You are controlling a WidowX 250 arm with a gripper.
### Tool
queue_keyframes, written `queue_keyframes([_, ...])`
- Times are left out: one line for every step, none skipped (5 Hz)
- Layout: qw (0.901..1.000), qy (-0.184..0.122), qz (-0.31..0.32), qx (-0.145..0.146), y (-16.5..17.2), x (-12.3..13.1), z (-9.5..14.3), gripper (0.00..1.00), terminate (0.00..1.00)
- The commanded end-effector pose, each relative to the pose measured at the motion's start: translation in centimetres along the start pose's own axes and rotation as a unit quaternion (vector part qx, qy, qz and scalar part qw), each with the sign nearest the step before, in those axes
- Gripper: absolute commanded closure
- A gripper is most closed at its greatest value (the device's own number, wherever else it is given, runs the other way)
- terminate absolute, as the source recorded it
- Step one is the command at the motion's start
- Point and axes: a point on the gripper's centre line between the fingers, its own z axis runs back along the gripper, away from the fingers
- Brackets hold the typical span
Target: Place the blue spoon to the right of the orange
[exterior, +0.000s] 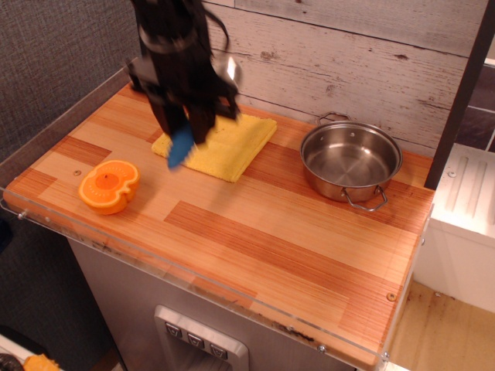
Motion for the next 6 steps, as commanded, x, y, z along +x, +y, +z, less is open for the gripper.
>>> queue_keyframes([0.9989, 0.016, -0.039, -0.022, -3.8, -2.6, -1.0, 1.0, 0.0])
queue_keyframes([0.9984, 0.027, -0.048, -0.017, -4.3, -3.2, -2.1, 1.0, 0.0])
queue_keyframes([0.9981, 0.037, -0.046, -0.016, -4.3, -3.4, -3.0, 1.0, 0.0])
queue_keyframes([0.9979, 0.047, -0.04, -0.017, -4.3, -3.4, -3.9, 1.0, 0.0])
queue_keyframes([0.9972, 0.061, -0.04, -0.018, -4.3, -3.5, -4.6, 1.0, 0.0])
queue_keyframes([0.9967, 0.066, -0.04, -0.024, -4.4, -3.6, -4.7, 0.0, 0.0])
